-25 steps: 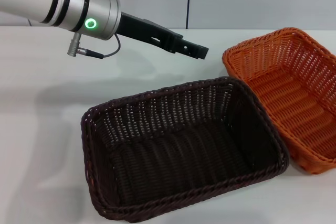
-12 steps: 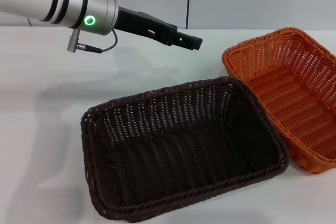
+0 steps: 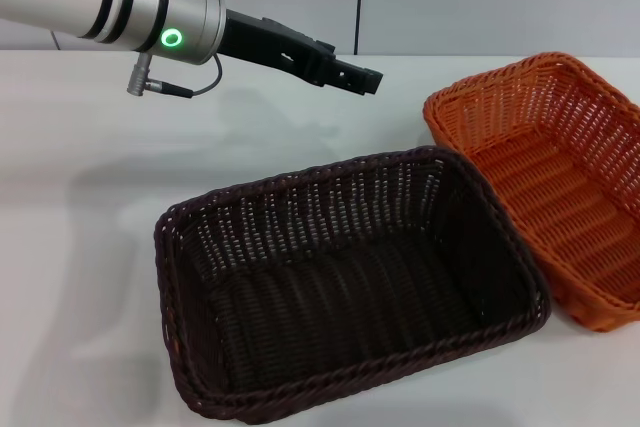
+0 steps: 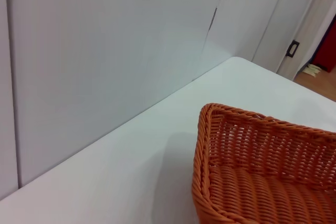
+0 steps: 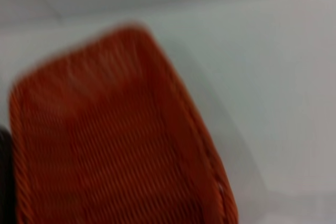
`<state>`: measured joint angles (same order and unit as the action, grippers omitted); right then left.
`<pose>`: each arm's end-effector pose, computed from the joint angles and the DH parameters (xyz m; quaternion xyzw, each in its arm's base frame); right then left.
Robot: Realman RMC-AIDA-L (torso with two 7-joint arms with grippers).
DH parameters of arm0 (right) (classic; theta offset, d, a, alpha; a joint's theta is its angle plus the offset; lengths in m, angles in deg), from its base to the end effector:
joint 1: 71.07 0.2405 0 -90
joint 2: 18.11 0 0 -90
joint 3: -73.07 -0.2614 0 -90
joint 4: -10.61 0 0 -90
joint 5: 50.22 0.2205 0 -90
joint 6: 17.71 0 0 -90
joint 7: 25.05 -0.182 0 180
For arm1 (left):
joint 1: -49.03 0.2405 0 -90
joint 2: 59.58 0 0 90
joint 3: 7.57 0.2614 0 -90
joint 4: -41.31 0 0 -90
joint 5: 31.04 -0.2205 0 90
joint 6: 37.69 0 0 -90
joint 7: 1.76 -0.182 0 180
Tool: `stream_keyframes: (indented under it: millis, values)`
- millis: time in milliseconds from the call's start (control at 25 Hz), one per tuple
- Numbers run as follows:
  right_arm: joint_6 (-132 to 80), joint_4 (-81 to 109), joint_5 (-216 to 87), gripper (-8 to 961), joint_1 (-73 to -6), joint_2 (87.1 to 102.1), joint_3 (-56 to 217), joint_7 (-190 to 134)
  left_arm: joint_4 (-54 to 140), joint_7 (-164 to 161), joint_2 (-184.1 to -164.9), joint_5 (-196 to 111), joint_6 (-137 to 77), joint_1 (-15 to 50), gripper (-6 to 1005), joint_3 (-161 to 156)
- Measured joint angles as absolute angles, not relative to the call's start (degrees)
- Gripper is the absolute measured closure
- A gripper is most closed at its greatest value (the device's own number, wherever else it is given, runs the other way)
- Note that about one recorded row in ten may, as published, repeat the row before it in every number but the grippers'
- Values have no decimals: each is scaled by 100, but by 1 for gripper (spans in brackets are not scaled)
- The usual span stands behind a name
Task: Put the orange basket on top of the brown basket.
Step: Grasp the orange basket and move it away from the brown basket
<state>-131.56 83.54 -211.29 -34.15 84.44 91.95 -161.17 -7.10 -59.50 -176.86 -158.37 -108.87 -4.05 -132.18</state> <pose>0.3185 0.3414 0.2116 -0.7549 0.5913 -0.0358 0.2813 -0.1170 0.4764 -0.0299 -0.9414 -0.2680 -0.1029 0.1772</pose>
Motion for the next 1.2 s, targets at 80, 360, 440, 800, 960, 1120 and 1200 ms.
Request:
stream_keyframes:
  millis: [80,360,440,800,960,1120,1200]
  values:
    - [-13053,8303,-21314,164,-3385,8534,9398,-16234,-685,-6002,-17684,-15838,-10882,-402,137,-13218]
    - [-12641,7841,-21249,164,-3428,8759,9469,-16406,-407,-6125,-17692,-15840,-10790,-416,137,-13219]
    - [-12585,7694,-21100,164,-3500,8822,9469,-16412,-402,-6126,-17700,-15840,-10790,-416,137,-13214]
    - [-12484,7344,-20791,163,-3668,8879,9464,-16441,-325,-6126,-17714,-15840,-10806,-393,137,-13147]
    - [-12409,7299,-20559,163,-3756,8964,9465,-16445,-323,-6126,-17717,-15838,-10812,-386,138,-13006]
    - [-12329,7192,-20189,163,-3862,8996,9469,-16447,-303,-6132,-17718,-15838,-10817,-388,138,-12979]
    - [-12246,7097,-20107,163,-3904,8996,9475,-16446,-284,-6145,-17717,-15838,-10814,-393,138,-12979]
